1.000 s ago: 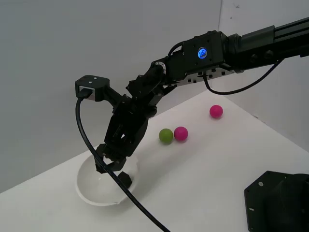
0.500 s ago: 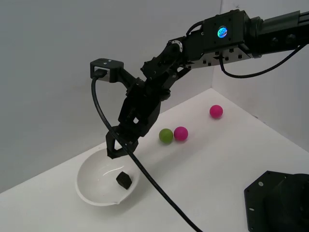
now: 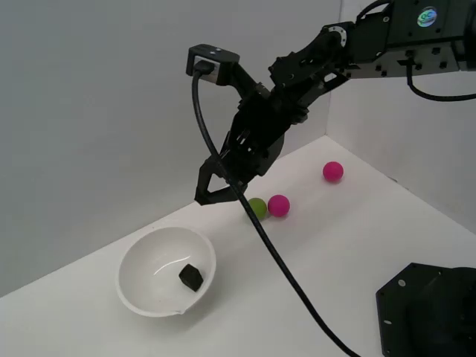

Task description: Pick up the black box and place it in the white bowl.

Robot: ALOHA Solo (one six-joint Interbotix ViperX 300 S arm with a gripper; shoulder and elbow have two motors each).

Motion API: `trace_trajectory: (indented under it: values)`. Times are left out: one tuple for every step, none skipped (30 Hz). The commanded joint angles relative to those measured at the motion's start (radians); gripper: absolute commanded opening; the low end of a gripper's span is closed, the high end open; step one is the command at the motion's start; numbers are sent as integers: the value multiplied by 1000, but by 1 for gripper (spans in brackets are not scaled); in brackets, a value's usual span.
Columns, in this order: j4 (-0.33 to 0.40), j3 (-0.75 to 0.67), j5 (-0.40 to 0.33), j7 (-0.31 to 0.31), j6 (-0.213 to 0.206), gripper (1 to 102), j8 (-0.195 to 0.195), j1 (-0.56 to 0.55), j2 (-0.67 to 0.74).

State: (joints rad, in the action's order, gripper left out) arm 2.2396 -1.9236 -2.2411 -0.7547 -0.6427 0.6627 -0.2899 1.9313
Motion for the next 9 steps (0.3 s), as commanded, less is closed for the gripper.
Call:
trace_trajectory:
  values:
    - [21, -74, -15, -5, -14, 86, 14, 26, 66]
    - [32, -94, -26, -5, -14, 78, 20, 43, 86]
    - [44, -114, -38, -5, -14, 71, 26, 60, 106]
    - [57, -132, -51, -5, -14, 65, 31, 80, 126]
    - [71, -153, -64, -5, -14, 61, 37, 100, 144]
    - [84, -173, -78, -5, -14, 59, 41, 120, 164]
    - [98, -193, -92, -3, -14, 59, 46, 138, 187]
    - [110, -215, -104, -5, -14, 58, 52, 161, 207]
    - [123, -235, -118, -3, -14, 58, 57, 184, 227]
